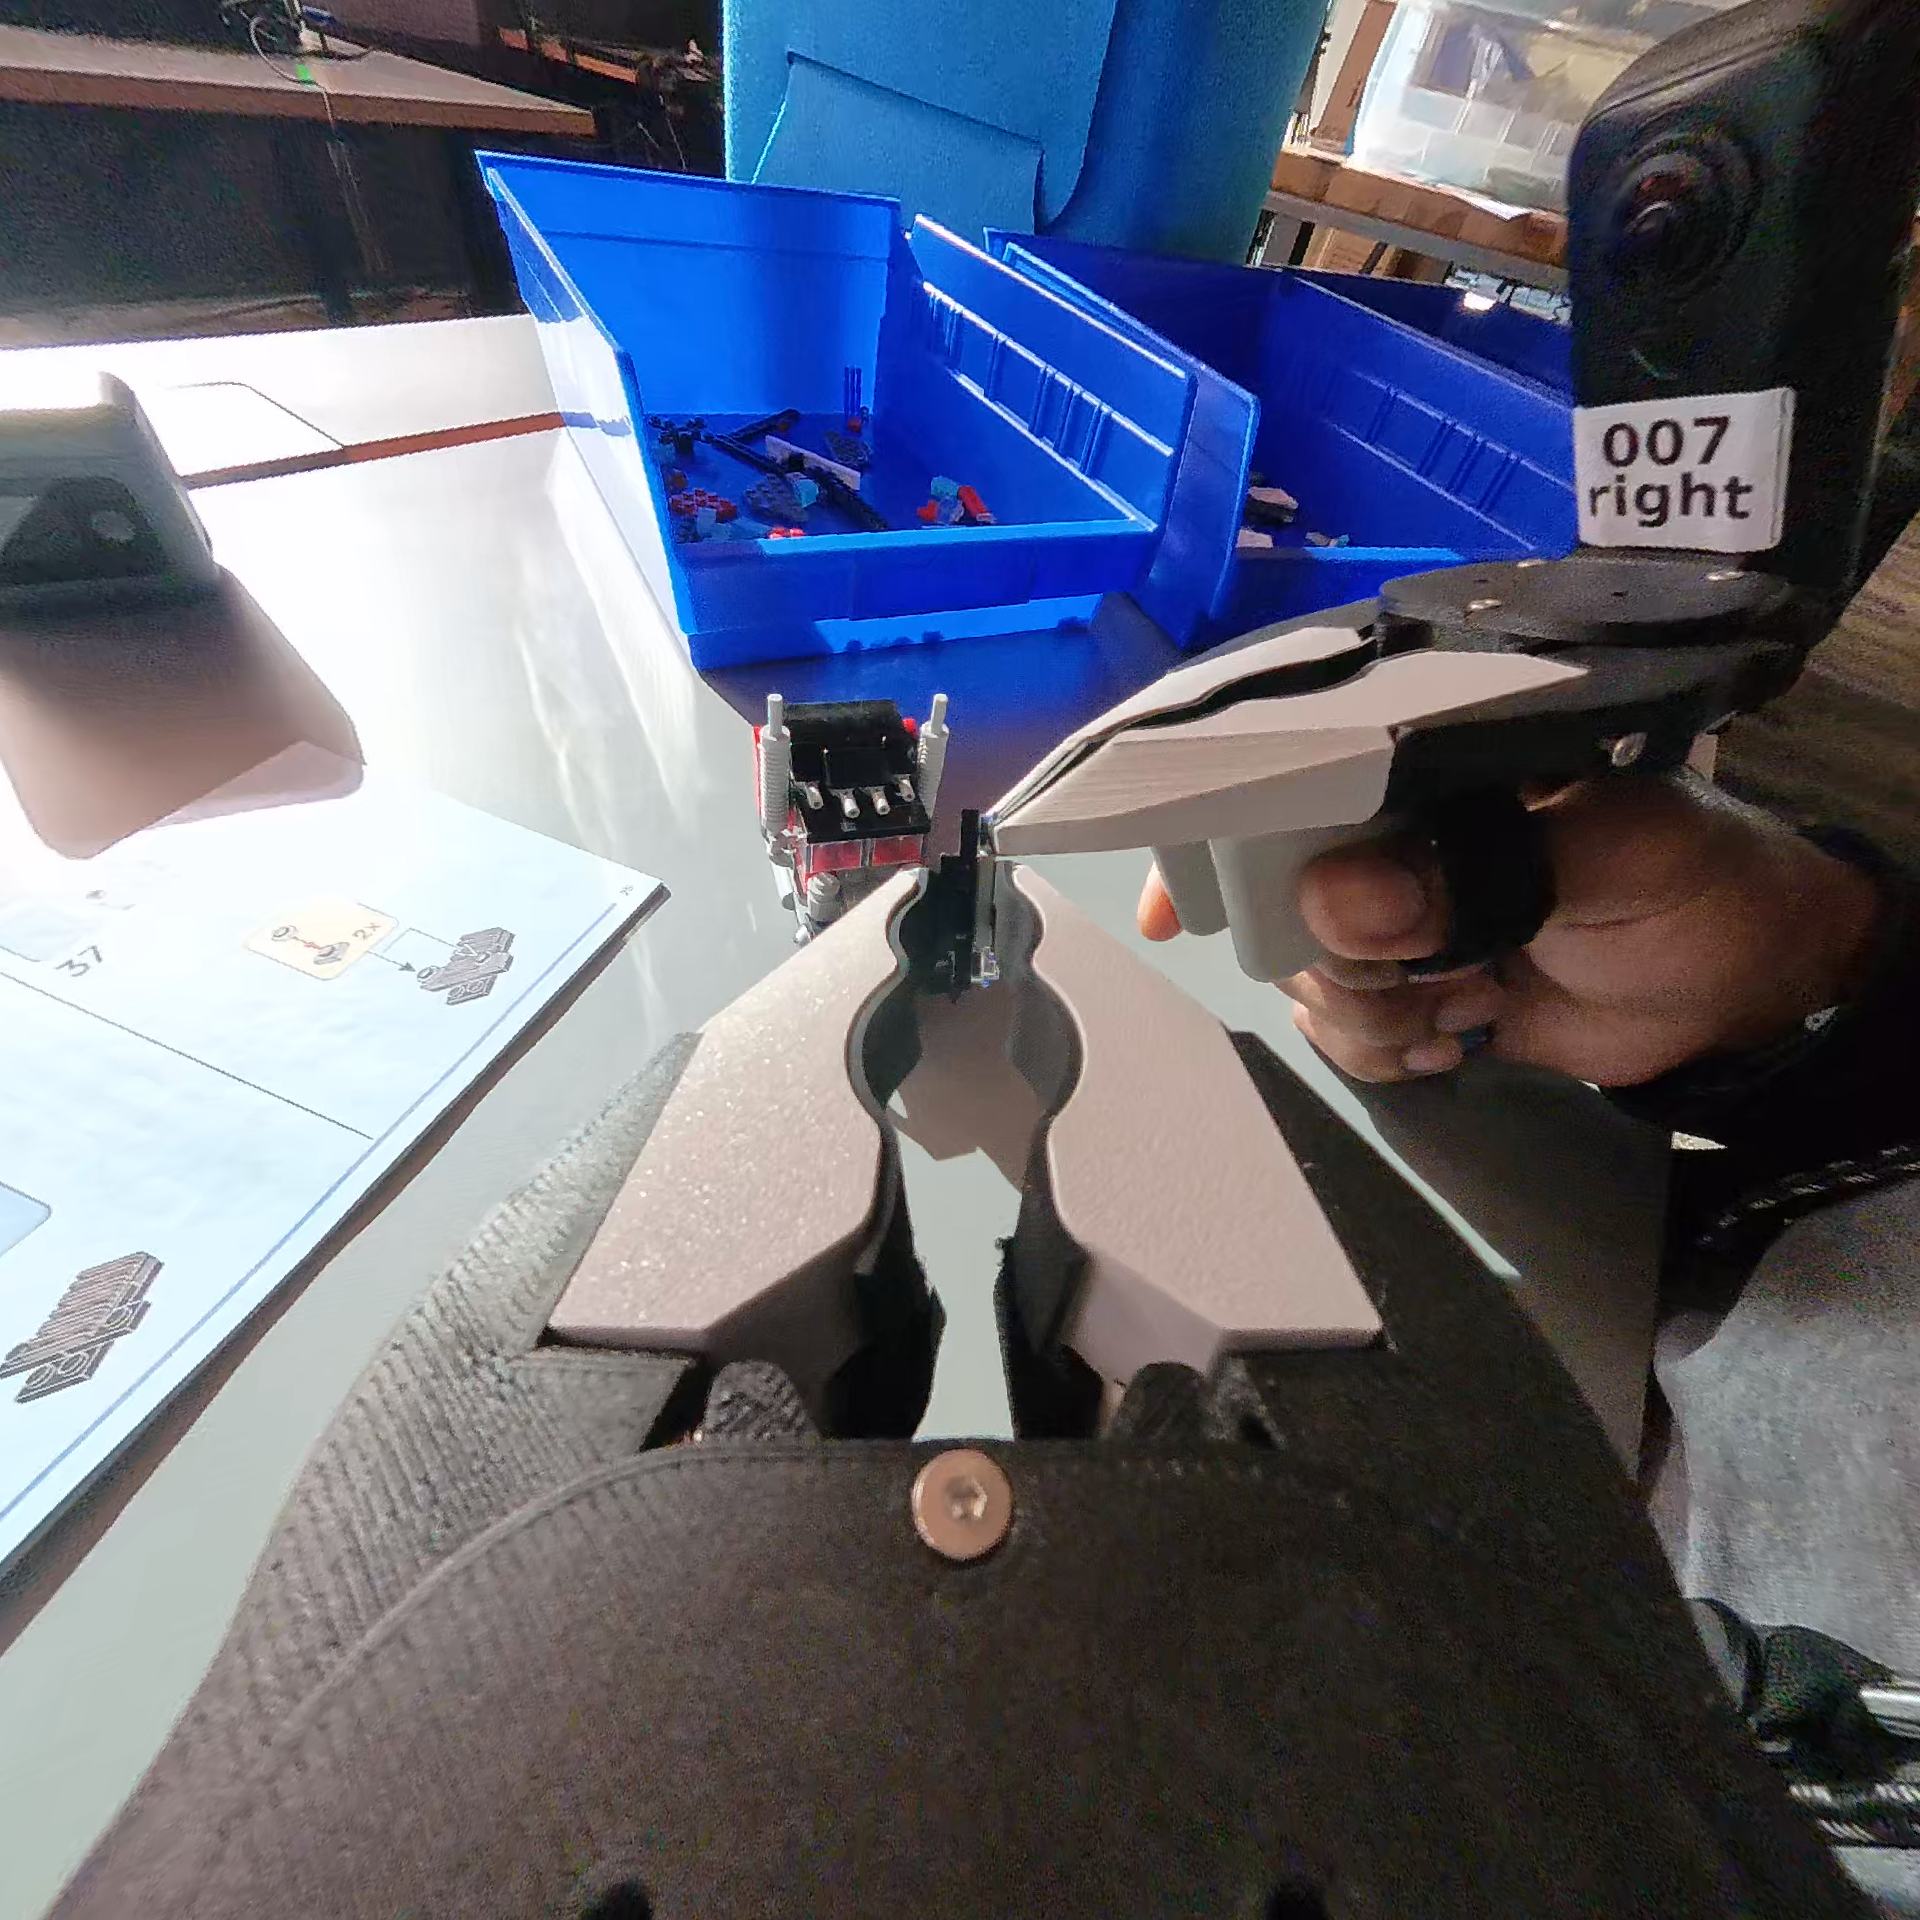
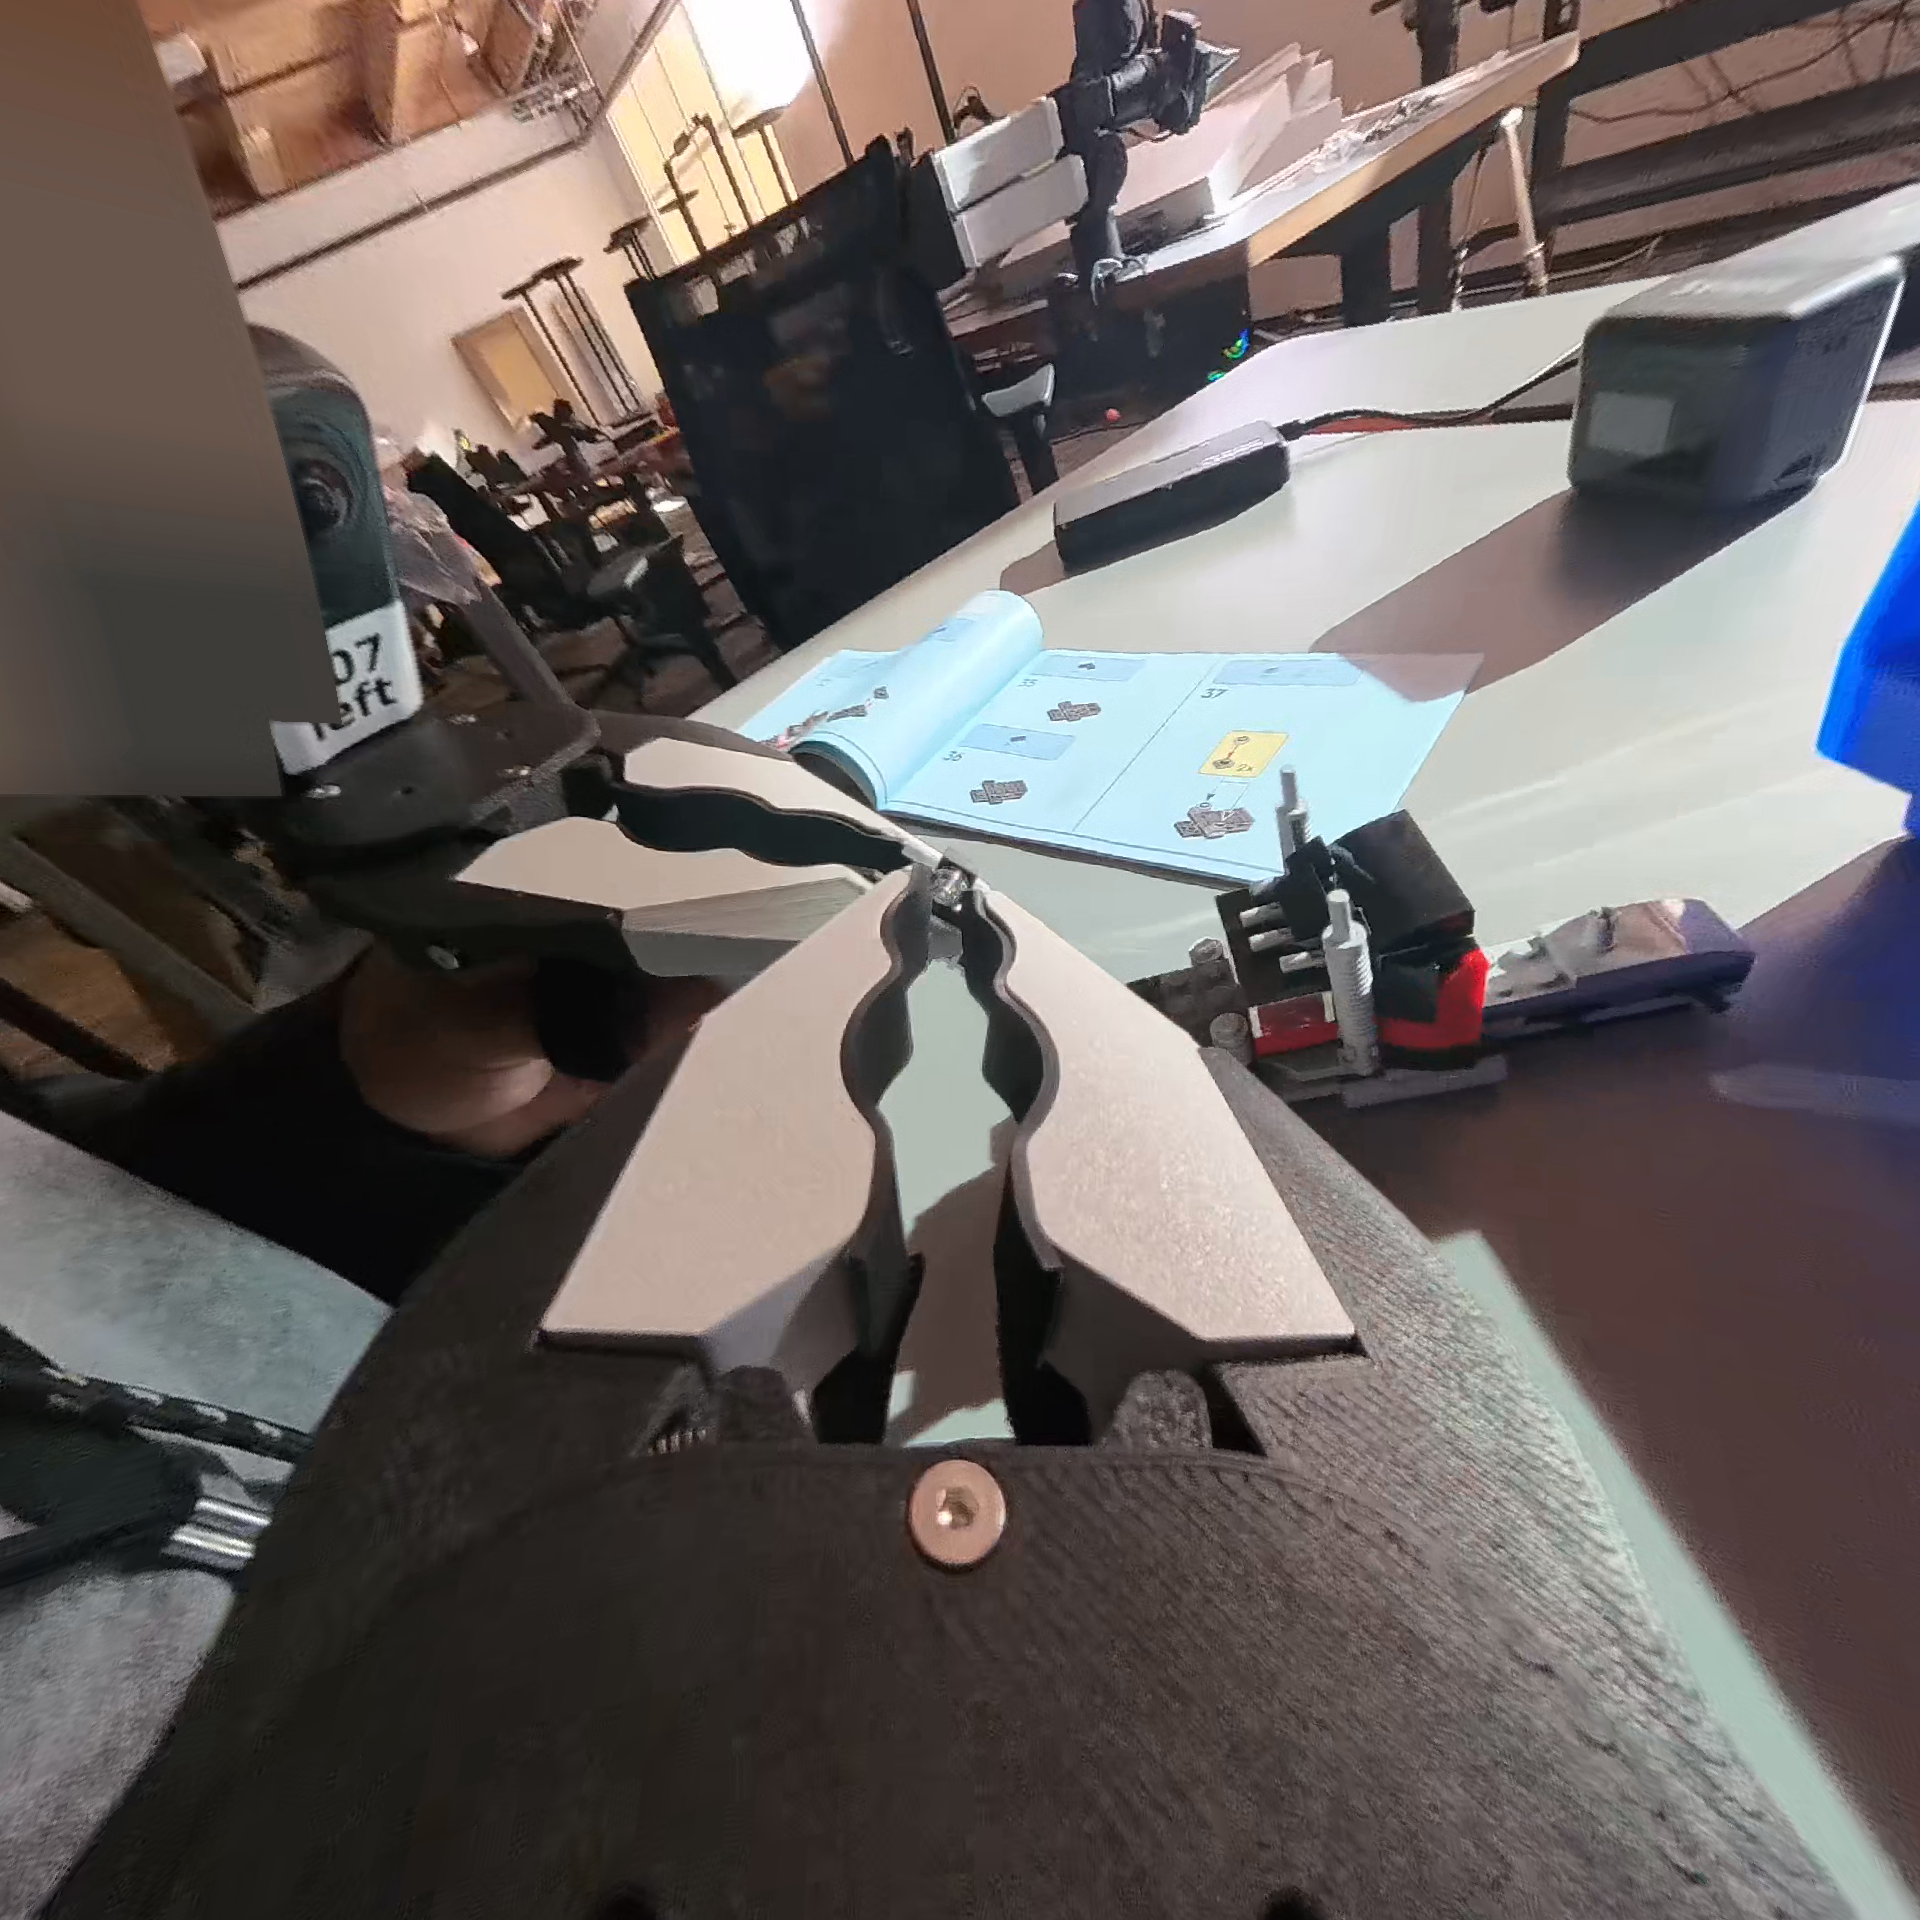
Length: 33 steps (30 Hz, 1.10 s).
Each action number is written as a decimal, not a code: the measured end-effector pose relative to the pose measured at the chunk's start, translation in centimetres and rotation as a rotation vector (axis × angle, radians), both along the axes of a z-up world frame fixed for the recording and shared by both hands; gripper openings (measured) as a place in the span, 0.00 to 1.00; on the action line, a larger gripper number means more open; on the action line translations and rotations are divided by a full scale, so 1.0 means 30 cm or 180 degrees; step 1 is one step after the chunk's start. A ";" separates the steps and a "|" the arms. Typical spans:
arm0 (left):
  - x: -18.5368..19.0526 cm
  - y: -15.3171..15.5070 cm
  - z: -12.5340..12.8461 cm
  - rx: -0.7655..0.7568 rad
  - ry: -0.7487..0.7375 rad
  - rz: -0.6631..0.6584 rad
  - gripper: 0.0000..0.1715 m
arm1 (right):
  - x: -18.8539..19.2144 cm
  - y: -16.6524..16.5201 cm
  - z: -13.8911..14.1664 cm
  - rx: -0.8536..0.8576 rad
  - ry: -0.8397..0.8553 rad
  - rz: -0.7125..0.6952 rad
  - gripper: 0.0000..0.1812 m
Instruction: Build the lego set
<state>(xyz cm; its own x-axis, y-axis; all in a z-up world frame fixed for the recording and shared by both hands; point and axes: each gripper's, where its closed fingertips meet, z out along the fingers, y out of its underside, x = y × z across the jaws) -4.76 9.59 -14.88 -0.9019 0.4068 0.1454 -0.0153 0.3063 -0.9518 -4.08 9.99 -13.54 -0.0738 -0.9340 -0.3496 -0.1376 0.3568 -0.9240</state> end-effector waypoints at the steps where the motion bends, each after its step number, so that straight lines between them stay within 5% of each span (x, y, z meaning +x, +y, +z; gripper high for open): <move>1: 0.000 0.000 0.000 -0.0005 -0.0008 0.0009 0.06 | 0.000 0.000 0.000 -0.0113 0.0029 -0.0028 0.04; 13: 0.063 0.007 -0.005 -0.0027 -0.0296 0.0203 0.06 | -0.027 -0.013 0.027 -0.0259 0.0031 -0.0068 0.00; 24: 0.145 0.032 -0.048 0.0745 0.1402 0.0221 0.06 | -0.050 -0.006 -0.139 -0.0359 0.1046 0.0137 0.00; 29: 0.219 0.140 0.001 0.0450 0.1411 -0.0050 0.06 | -0.031 0.019 -0.153 -0.0337 0.1099 0.0264 0.00; 33: 0.364 0.199 0.020 0.0302 0.1690 0.0290 0.06 | 0.003 0.053 -0.143 -0.0285 0.1030 0.0444 0.00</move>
<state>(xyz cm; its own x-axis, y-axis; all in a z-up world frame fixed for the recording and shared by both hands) 6.16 15.57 -14.27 -0.7255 0.2935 0.6225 -0.5166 0.3654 -0.7744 -3.99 11.57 -17.82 -0.0370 -0.9688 -0.2453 -0.4698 0.2335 -0.8513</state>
